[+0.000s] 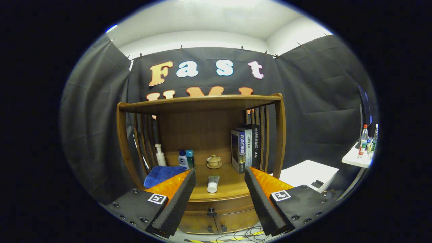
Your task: Pull open the drawer, take out the items inside it, and place them on the countertop above the cabinet.
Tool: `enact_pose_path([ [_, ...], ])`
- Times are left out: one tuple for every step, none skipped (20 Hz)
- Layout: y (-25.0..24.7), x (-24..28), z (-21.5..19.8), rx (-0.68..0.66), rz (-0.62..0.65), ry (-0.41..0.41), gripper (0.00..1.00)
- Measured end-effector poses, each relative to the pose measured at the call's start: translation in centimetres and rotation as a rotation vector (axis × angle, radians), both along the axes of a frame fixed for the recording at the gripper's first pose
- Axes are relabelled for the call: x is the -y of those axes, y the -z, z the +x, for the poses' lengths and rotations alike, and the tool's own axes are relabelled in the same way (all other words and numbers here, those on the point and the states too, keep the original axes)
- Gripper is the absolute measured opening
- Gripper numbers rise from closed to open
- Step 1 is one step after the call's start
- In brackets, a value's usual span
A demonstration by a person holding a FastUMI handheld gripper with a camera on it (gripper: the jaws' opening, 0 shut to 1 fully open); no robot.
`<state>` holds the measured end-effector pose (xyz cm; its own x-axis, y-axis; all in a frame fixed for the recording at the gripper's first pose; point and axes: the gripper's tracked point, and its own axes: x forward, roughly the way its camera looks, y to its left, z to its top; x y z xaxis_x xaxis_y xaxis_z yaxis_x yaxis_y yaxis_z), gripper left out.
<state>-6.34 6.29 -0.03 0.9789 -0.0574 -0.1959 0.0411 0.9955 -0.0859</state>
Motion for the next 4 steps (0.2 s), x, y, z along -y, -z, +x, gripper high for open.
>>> enact_pose_path([
  [-0.25,0.02,0.08,0.005,0.002,0.001,0.97],
  [-0.45,0.11,0.0,0.007,-0.003,0.004,0.97],
  [-0.56,0.22,0.07,0.006,-0.014,0.008,0.97],
  [-0.68,0.24,-0.02,0.007,-0.026,0.01,0.97],
])
